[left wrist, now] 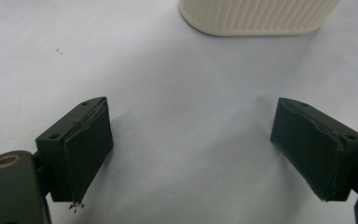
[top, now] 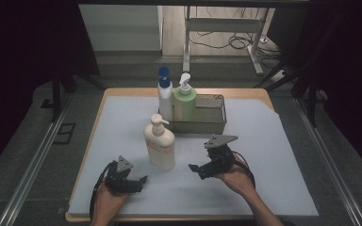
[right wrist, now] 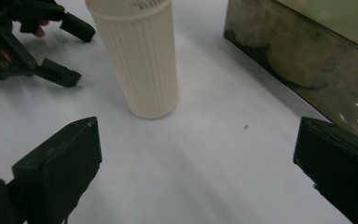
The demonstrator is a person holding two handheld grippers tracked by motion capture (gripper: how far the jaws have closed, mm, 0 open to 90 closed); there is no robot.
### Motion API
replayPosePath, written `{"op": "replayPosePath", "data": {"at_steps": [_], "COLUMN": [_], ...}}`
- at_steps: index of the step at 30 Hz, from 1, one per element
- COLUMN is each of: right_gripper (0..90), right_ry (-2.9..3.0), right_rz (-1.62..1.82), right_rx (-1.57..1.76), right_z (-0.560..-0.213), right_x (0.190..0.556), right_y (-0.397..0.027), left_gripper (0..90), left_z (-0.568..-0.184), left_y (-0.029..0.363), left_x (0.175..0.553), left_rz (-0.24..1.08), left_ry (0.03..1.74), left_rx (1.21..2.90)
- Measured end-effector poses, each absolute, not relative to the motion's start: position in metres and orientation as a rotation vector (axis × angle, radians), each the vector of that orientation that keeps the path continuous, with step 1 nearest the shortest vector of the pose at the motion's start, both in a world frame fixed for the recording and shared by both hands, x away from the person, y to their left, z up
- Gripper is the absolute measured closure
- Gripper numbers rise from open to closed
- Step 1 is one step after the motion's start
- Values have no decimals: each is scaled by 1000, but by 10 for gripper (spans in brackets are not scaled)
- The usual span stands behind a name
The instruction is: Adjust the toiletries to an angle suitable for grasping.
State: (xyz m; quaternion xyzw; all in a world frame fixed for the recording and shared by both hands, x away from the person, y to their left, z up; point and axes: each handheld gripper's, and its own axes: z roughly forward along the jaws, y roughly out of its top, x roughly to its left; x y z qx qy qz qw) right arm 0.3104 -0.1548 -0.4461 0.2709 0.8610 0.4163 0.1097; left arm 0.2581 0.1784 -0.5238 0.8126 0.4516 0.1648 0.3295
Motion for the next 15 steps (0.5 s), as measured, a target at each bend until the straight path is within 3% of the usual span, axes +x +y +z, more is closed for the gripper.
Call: {"op": "replayPosePath", "data": {"at_steps": [15], "right_gripper": [24], "right_ry": [2565], "right_rz": [1212], "right_rx": [703], "right_z": [-433], "right_x": [316], "right_y": [-115], "left_gripper": [123], "left_z": [-524], "left_y": [179], "left_x": [258], "left_rz": [426], "left_ry": [1183], "left_rx": [2123]}}
